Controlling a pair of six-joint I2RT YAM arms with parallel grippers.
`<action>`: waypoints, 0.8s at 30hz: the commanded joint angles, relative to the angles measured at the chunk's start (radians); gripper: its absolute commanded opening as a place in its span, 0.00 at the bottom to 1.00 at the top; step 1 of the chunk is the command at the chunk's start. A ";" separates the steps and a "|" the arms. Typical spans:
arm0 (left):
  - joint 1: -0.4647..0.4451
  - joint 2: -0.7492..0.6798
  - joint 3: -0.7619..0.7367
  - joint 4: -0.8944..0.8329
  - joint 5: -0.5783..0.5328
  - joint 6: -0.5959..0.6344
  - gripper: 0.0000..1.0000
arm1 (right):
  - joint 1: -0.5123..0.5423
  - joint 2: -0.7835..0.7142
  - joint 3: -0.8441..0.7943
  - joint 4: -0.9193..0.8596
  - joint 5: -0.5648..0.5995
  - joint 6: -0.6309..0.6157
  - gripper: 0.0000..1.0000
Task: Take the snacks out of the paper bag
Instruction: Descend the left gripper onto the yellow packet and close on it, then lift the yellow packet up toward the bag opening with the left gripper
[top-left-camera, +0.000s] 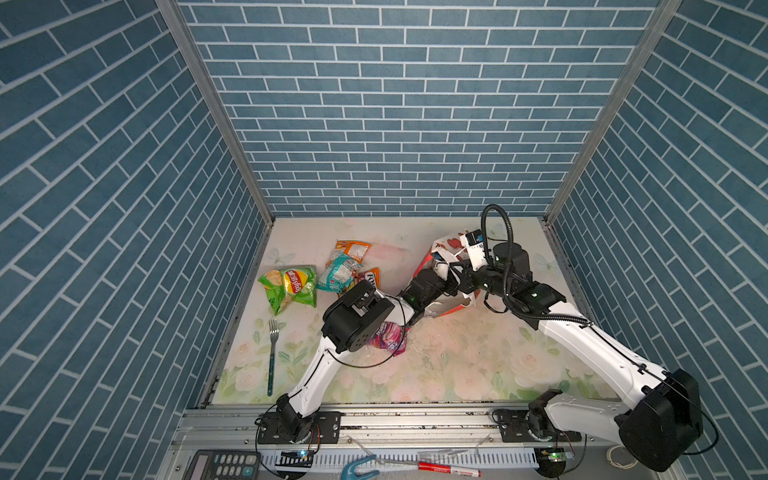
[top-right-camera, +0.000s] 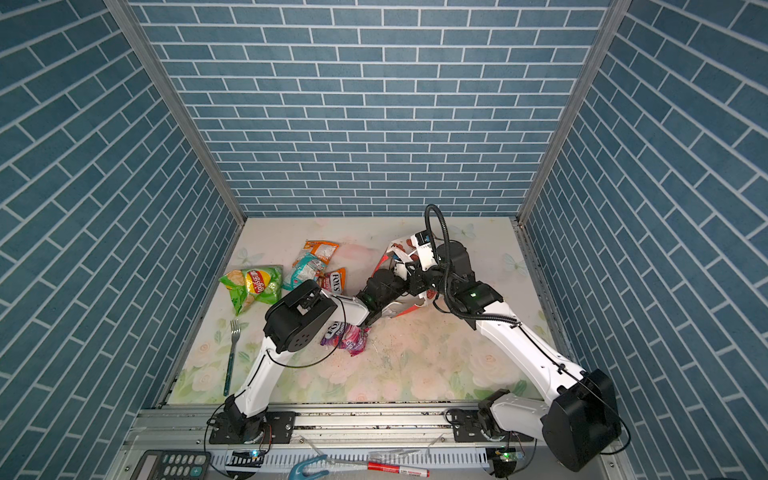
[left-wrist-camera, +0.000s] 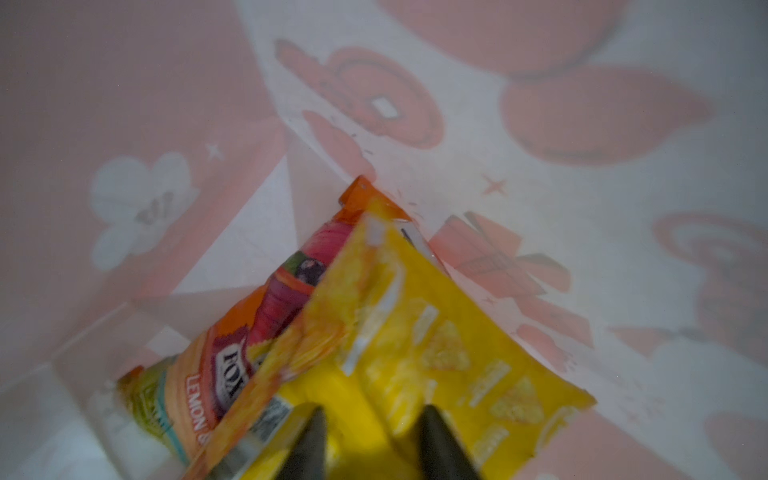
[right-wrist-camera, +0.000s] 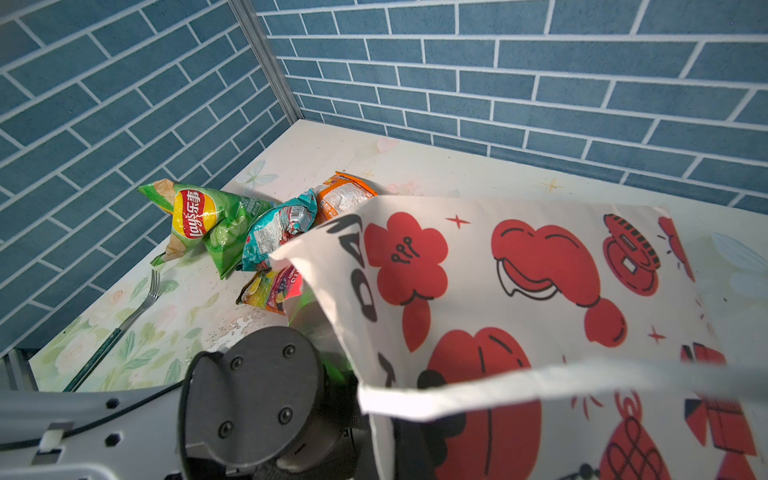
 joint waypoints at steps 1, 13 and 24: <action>0.007 0.008 -0.008 -0.003 -0.003 0.014 0.01 | -0.005 -0.049 -0.005 0.055 -0.036 0.022 0.00; 0.014 -0.074 -0.129 0.056 -0.037 0.010 0.00 | -0.015 -0.049 -0.017 0.033 0.038 0.026 0.00; 0.017 -0.159 -0.230 0.133 -0.032 -0.006 0.00 | -0.015 -0.064 -0.027 0.022 0.103 0.032 0.00</action>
